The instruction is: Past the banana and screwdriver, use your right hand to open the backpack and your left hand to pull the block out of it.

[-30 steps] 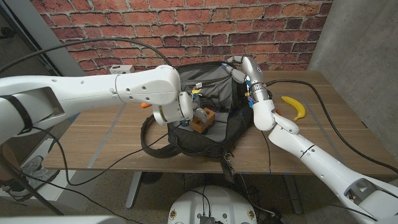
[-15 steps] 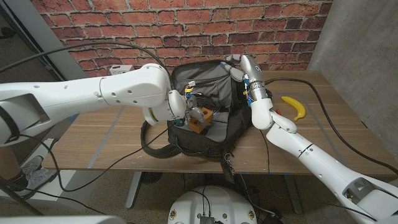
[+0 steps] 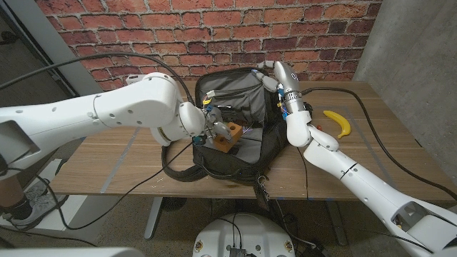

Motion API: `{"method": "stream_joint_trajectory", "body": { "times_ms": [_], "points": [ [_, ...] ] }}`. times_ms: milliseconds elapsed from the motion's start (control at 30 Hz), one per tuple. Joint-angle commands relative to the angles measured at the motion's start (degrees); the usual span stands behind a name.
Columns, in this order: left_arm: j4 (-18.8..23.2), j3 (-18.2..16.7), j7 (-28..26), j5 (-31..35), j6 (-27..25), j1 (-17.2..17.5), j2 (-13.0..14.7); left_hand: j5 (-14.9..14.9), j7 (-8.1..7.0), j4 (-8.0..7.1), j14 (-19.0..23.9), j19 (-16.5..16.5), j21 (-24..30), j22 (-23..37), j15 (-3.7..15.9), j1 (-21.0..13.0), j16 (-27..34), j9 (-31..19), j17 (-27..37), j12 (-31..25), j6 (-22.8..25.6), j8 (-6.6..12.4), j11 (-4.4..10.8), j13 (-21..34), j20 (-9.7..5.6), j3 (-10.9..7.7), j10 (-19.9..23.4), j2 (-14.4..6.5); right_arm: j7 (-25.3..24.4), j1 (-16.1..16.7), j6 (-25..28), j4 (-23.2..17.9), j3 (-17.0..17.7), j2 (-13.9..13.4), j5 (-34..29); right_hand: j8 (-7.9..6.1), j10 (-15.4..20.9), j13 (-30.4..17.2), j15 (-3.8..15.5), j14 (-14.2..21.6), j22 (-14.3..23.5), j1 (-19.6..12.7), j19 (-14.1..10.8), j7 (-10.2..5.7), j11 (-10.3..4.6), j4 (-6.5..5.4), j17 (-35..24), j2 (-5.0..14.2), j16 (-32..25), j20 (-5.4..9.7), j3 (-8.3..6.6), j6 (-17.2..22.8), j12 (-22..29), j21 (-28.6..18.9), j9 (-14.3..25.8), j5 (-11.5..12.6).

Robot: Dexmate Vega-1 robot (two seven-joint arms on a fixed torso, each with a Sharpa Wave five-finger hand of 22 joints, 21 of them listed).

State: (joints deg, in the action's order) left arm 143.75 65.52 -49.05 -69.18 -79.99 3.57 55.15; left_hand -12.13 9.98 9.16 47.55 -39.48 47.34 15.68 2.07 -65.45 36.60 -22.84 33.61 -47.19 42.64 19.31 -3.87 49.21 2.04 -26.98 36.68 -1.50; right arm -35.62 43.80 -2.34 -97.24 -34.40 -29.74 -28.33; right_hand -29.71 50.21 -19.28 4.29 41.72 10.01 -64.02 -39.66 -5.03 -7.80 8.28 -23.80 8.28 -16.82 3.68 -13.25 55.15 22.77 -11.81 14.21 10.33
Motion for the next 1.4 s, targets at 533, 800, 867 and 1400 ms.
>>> {"method": "stream_joint_trajectory", "body": {
  "times_ms": [533,800,867,1400],
  "points": [
    [4.48,-20.21,-3.64,-2.92,0.01,15.86,5.61,-0.28,0.13,0.21,3.64,0.55,1.48,-0.24,3.13,-3.28,0.00,-5.41,0.80,-0.41,1.07,0.50,4.20,0.49,0.00,0.30,4.38,-4.01,1.50,-2.48,0.94,1.58,-1.43,0.38,0.29,-0.28,0.25,-0.27,8.97,0.60,0.20,-0.19,0.06,-0.47,0.14,-0.06,-0.27,0.73,0.16,5.73,0.23,0.03,-0.02,-0.36,0.31,0.32],
    [5.74,-26.73,-5.09,-4.87,0.01,21.07,6.64,-0.29,0.01,0.18,3.66,0.77,1.95,-0.34,3.16,-3.23,-0.05,-5.90,1.08,-0.41,1.26,0.64,4.33,0.47,0.07,0.38,4.63,-4.02,1.72,-3.66,0.42,2.70,-2.01,0.76,0.33,-0.27,0.19,-0.25,8.90,0.65,0.20,-0.17,0.07,-0.64,0.28,-0.10,-0.34,0.74,0.21,5.74,0.27,0.03,-0.12,-0.36,0.27,0.32],
    [6.23,-28.34,-5.13,-5.02,0.01,22.37,7.04,-0.31,-0.01,0.19,3.77,0.78,2.07,-0.37,3.18,-3.21,-0.11,-6.01,1.05,-0.41,1.38,0.70,4.34,0.47,-0.02,0.35,4.67,-4.01,1.64,-3.95,0.47,3.08,-2.09,1.01,0.38,-0.26,0.17,-0.28,8.93,0.66,0.20,-0.20,0.07,-0.60,0.20,-0.10,-0.36,0.76,0.22,5.75,0.26,-0.02,-0.12,-0.36,0.26,0.32],
    [7.48,-37.35,-14.95,-13.97,0.01,29.77,9.06,-0.36,-0.29,0.27,4.08,1.06,2.92,-0.53,3.28,-3.35,-0.04,-6.85,1.58,-0.43,2.00,1.10,4.33,0.68,-0.05,0.42,4.83,-4.05,2.13,-6.82,-1.40,6.54,-3.41,2.05,0.86,-0.27,0.25,-0.34,8.98,0.66,0.20,-0.26,0.07,-0.60,0.16,-0.10,-0.45,0.77,0.40,5.75,0.30,-0.03,-0.16,-0.36,0.23,0.32]
  ]
}}
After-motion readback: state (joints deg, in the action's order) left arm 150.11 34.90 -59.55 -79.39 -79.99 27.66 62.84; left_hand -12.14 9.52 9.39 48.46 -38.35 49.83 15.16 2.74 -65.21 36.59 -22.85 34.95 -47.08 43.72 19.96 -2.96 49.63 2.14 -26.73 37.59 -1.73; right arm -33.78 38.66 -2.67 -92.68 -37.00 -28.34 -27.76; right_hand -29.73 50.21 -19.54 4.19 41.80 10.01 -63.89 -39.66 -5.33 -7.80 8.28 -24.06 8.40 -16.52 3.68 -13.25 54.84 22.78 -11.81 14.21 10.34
